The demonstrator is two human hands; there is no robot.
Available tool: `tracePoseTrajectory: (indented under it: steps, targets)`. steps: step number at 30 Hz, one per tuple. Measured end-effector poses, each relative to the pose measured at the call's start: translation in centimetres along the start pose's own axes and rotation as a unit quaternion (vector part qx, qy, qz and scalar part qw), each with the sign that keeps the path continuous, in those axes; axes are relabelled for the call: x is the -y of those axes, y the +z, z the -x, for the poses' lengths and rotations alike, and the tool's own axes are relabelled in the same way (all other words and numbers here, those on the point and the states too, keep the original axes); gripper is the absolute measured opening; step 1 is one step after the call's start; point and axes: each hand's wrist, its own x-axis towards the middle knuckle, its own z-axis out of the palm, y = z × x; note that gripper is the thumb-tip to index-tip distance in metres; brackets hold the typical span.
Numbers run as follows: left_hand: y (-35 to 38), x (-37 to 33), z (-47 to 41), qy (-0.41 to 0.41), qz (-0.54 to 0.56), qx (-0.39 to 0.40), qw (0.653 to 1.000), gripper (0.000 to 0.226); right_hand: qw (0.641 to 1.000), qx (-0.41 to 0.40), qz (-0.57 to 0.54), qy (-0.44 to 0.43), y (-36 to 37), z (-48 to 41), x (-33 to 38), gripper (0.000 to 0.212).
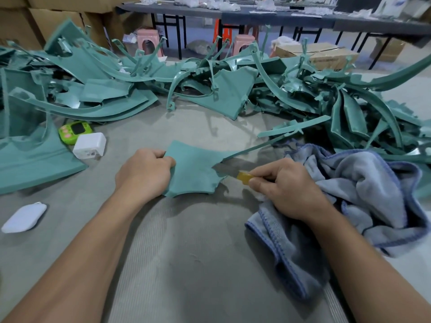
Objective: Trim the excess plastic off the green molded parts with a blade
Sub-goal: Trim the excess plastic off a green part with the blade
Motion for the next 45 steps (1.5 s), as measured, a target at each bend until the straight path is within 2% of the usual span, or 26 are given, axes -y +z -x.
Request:
tracePoseTrajectory:
  steps: [2, 5, 7, 9, 11, 15, 18, 20, 25, 26, 29, 31, 35, 38, 41, 43, 45]
  targets:
    - [0.0, 0.0, 0.1, 0.001, -0.002, -0.002, 1.000, 0.020, 1.000, 0.026, 0.003, -0.001, 0.2, 0.2, 0.0, 0.014]
    - [0.0, -0.1, 0.3, -0.004, 0.021, 0.003, 1.000, 0.021, 0.998, -0.054, 0.026, 0.016, 0.1, 0.2, -0.1, 0.011]
    - [-0.3, -0.4, 0.6, -0.046, 0.157, 0.006, 0.987, 0.017, 0.995, -0.098, -0.008, 0.000, 0.2, 0.2, 0.0, 0.017]
    - [-0.4, -1.0, 1.0, -0.110, 0.296, 0.017, 0.949, 0.010, 0.992, -0.112, -0.063, -0.018, 0.5, 0.5, 0.7, 0.023]
    - [0.0, -1.6, 1.6, -0.160, 0.389, 0.052, 0.905, 0.006, 0.986, -0.111, -0.116, -0.032, 0.9, 1.0, 1.8, 0.022]
    - [-0.7, -2.2, 2.2, -0.199, 0.513, 0.176, 0.816, 0.006, 0.974, -0.135, -0.177, -0.051, 1.9, 1.7, 3.5, 0.028]
    - [-2.4, -1.6, 1.6, -0.184, 0.594, 0.251, 0.741, 0.032, 0.965, -0.163, -0.198, -0.055, 2.1, 1.9, 3.9, 0.029]
    - [-3.6, -1.1, 1.1, -0.155, 0.633, 0.250, 0.717, 0.032, 0.963, -0.171, -0.201, -0.054, 2.1, 2.0, 3.9, 0.027]
    - [-4.4, -0.6, 0.6, -0.115, 0.706, 0.163, 0.679, 0.003, 0.971, -0.138, -0.190, -0.039, 2.2, 2.0, 3.9, 0.027]
    - [-4.0, -0.9, 0.7, -0.130, 0.720, 0.157, 0.663, 0.008, 0.972, -0.130, -0.193, -0.036, 2.3, 2.0, 4.0, 0.026]
    - [-2.7, -1.9, 1.0, -0.201, 0.740, 0.178, 0.617, 0.046, 0.979, -0.106, -0.172, -0.031, 2.7, 2.0, 4.2, 0.026]
    - [-2.0, -2.3, 1.2, -0.216, 0.748, 0.200, 0.594, 0.055, 0.984, -0.089, -0.146, -0.039, 2.8, 2.1, 4.4, 0.025]
    - [-1.0, -2.9, 1.7, -0.238, 0.741, 0.201, 0.595, 0.056, 0.990, -0.064, -0.103, -0.066, 3.1, 2.0, 4.9, 0.019]
    - [-0.7, -3.4, 2.1, -0.247, 0.734, 0.198, 0.601, 0.045, 0.993, -0.063, -0.069, -0.079, 3.7, 1.5, 5.6, 0.019]
    - [-0.4, -3.7, 2.6, -0.243, 0.737, 0.207, 0.595, 0.036, 0.996, -0.091, -0.006, 0.004, 3.8, 0.4, 5.3, 0.029]
    - [-0.3, -3.8, 2.6, -0.245, 0.739, 0.202, 0.595, 0.033, 0.990, -0.129, -0.014, 0.051, 3.5, 0.1, 4.8, 0.030]
    - [-0.3, -3.7, 2.5, -0.245, 0.738, 0.200, 0.596, 0.032, 0.991, -0.129, -0.027, 0.016, 3.7, 0.5, 5.2, 0.028]
